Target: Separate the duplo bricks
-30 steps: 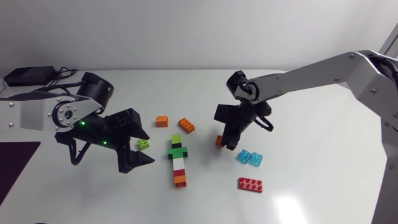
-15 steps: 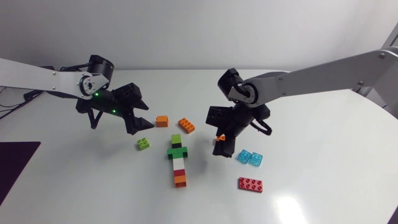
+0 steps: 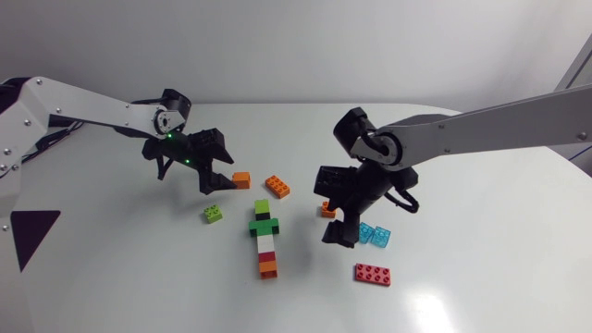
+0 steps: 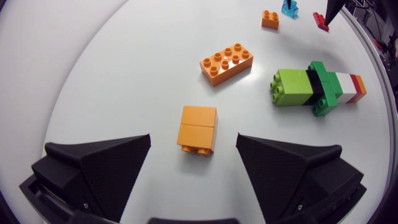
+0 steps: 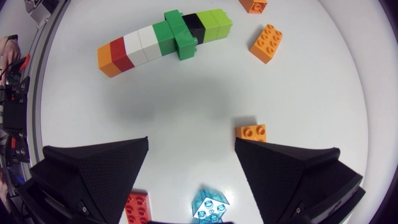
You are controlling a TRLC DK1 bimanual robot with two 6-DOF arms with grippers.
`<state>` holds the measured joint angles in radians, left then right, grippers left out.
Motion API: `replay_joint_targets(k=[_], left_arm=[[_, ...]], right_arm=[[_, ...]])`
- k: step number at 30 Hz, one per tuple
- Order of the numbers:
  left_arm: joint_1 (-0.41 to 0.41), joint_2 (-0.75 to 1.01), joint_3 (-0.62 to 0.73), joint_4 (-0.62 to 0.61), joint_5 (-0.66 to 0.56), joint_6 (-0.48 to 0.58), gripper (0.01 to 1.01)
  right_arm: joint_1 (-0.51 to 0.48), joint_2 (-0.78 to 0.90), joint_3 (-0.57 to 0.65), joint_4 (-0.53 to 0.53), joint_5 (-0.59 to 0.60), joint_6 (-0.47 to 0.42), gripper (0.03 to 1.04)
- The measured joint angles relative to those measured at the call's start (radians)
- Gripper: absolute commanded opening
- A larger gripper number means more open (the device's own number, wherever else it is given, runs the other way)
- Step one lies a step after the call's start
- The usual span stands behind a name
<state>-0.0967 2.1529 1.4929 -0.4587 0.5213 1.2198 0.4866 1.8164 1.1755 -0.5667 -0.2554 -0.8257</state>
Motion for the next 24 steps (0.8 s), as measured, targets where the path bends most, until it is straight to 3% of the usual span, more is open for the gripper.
replay_joint_targets(k=[2, 6, 12, 17, 23, 24], left_arm=[[0.003, 0.010, 0.018, -0.016, 0.000, 0.023, 0.943], [0.011, 0.034, 0.053, -0.043, 0.000, 0.052, 0.808], [0.011, 0.065, 0.064, -0.059, 0.000, 0.072, 0.756], [0.005, 0.079, 0.066, -0.078, 0.000, 0.074, 0.559], [-0.015, 0.082, 0.075, -0.094, 0.000, 0.074, 0.541], [-0.016, 0.082, 0.076, -0.096, 0.000, 0.074, 0.456]], right_arm=[[0.000, 0.000, -0.002, 0.003, -0.001, 0.000, 1.00], [0.000, 0.000, -0.002, 0.016, -0.003, 0.000, 1.00], [0.007, 0.000, -0.002, 0.018, -0.007, 0.003, 1.00], [0.007, 0.000, -0.002, 0.024, -0.007, 0.003, 1.00], [0.007, -0.001, -0.011, 0.028, -0.007, 0.003, 1.00], [0.007, -0.001, -0.015, 0.029, -0.007, 0.003, 1.00]])
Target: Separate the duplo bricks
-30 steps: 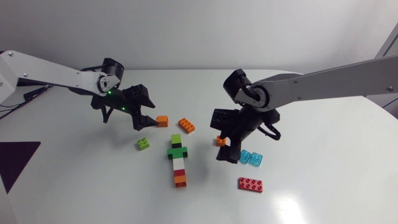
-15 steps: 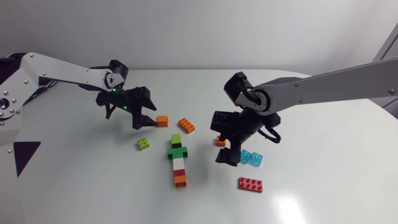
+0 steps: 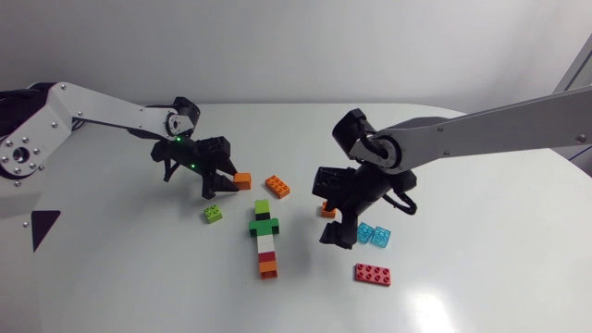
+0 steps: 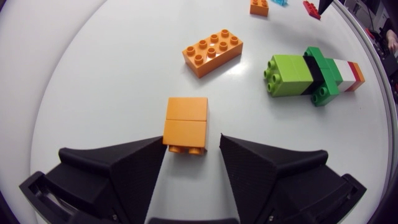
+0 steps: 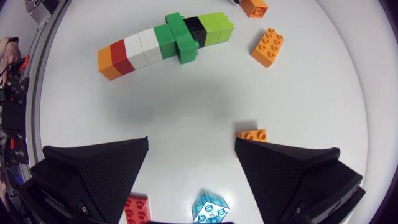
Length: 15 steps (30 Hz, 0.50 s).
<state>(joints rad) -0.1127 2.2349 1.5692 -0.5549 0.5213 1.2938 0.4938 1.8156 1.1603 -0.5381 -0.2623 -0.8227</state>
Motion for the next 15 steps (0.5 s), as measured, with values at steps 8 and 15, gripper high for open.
replay_joint_targets(k=[8, 15], left_arm=[[-0.008, 0.000, 0.017, -0.031, 0.007, 0.000, 0.280], [-0.010, -0.024, 0.006, -0.068, 0.023, 0.001, 0.274]], right_arm=[[0.005, -0.023, -0.016, 0.000, 0.000, 0.004, 1.00], [0.013, -0.085, -0.015, 0.000, -0.039, 0.024, 1.00]])
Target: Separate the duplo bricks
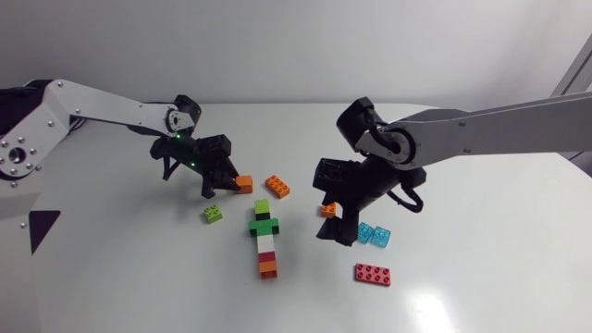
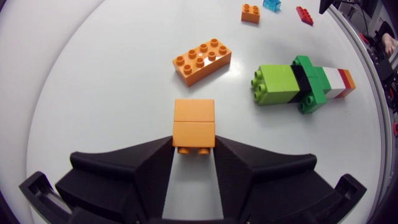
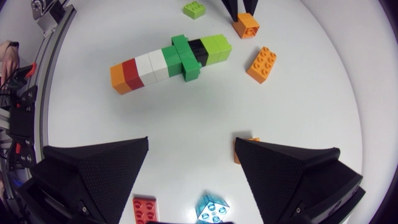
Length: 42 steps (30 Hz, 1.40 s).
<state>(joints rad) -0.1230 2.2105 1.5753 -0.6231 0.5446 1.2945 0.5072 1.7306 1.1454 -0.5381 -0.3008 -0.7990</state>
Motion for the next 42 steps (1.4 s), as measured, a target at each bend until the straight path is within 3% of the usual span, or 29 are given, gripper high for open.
replay_joint_targets(k=[8, 13, 30, 38, 42], left_arm=[[-0.013, -0.248, -0.128, -0.103, 0.109, 0.016, 0.275], [-0.065, -0.426, -0.254, -0.134, 0.154, 0.022, 0.275], [-0.190, -0.590, -0.498, -0.071, 0.059, 0.022, 0.274], [-0.245, -0.619, -0.511, -0.027, 0.015, -0.004, 0.275], [-0.250, -0.621, -0.515, -0.014, 0.004, -0.010, 0.275]], right_arm=[[0.058, -0.021, 0.039, 0.023, -0.041, 0.030, 1.00], [0.105, -0.022, 0.066, 0.040, -0.043, 0.052, 1.00], [0.203, -0.066, 0.103, 0.047, -0.032, 0.105, 0.99], [0.247, -0.066, 0.103, 0.047, -0.015, 0.131, 0.88], [0.253, -0.065, 0.103, 0.047, -0.008, 0.135, 0.77]])
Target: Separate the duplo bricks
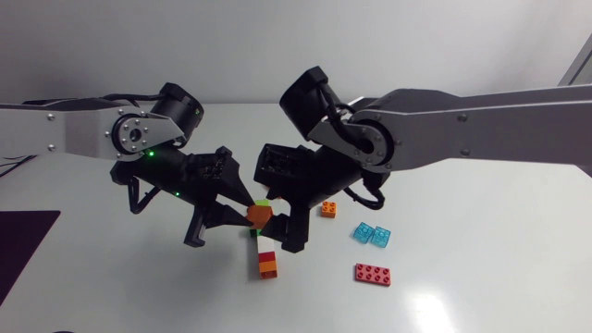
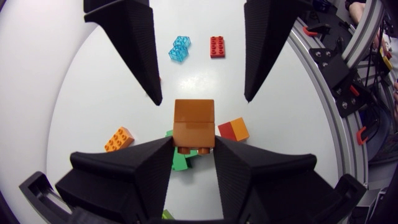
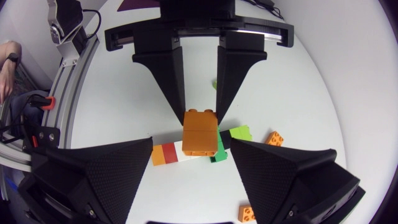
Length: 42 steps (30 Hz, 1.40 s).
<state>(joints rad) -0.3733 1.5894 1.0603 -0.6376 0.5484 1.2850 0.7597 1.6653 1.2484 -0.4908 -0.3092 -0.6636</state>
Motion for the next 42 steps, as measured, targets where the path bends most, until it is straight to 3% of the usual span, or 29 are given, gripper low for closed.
replay_joint_targets(k=[4, 8, 35, 39, 42], left_arm=[[-0.006, 0.000, -0.010, 0.014, -0.004, -0.012, 0.275], [-0.015, -0.002, -0.018, 0.022, -0.006, -0.027, 0.275], [-0.035, -0.066, -0.031, 0.024, -0.029, -0.049, 0.275], [-0.040, -0.070, -0.040, 0.024, -0.031, -0.054, 0.275], [-0.041, -0.070, -0.042, 0.024, -0.029, -0.068, 0.275]], right_arm=[[0.003, 0.005, 0.000, 0.001, 0.006, 0.014, 0.58], [0.012, 0.021, 0.000, 0.006, 0.015, 0.021, 0.50], [0.013, 0.030, -0.018, 0.027, 0.048, 0.025, 0.50], [0.013, 0.028, -0.030, 0.029, 0.048, 0.024, 0.20], [0.013, 0.017, -0.042, 0.034, 0.051, 0.020, 0.19]])
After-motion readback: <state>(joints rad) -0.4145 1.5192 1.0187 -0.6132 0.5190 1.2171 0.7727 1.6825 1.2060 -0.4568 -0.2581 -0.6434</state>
